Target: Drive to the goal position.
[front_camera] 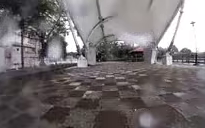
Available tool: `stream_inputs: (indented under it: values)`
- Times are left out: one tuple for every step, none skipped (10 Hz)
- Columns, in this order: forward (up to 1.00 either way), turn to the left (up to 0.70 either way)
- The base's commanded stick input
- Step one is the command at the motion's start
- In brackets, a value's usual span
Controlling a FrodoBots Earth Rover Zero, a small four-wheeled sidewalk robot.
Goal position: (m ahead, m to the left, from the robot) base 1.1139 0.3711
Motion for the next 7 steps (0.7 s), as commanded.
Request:
stream_inputs:
  values:
    - [1.00, 0.00]
    - [1.00, 0.00]
    - [1.00, 0.00]
    - [1.00, 0.00]
    - [1.00, 0.00]
    - [1.00, 0.00]
    - [1.00, 0.00]
